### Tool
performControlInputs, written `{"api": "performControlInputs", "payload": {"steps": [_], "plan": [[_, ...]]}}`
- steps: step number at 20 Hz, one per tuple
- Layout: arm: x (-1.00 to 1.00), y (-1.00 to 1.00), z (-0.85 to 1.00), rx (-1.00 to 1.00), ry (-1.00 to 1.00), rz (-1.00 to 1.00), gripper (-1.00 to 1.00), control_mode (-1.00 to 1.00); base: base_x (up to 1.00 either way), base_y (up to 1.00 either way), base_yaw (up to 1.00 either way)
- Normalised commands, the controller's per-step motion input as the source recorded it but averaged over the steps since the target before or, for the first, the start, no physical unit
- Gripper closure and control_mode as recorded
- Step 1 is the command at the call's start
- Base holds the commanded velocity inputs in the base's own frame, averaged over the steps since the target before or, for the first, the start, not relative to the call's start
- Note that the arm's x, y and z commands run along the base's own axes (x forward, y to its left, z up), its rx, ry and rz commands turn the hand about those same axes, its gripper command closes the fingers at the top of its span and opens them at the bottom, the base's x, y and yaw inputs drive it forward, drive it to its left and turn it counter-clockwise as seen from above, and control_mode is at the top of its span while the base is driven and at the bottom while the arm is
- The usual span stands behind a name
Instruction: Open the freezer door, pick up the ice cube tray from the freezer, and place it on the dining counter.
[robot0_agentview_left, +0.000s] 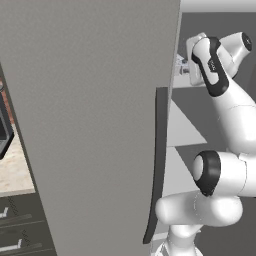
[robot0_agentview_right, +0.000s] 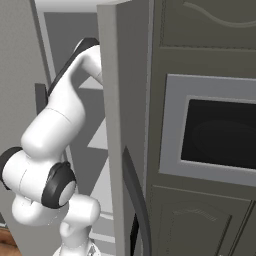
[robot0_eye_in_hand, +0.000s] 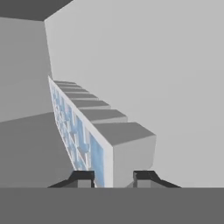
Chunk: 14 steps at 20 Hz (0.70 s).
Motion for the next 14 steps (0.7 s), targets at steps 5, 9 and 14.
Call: {"api": "performControlInputs", "payload": {"steps": [5, 9, 14], "plan": [[-0.04, 0.00, 0.35, 0.00, -0.01, -0.01, 1.00, -1.00, 0.00, 0.00, 0.00], [-0.12, 0.00, 0.37, 0.00, 0.00, -0.02, 1.00, -1.00, 0.00, 0.00, 0.00], [-0.20, 0.00, 0.26, 0.00, 0.00, -0.01, 1.00, -1.00, 0.00, 0.00, 0.00]]}}
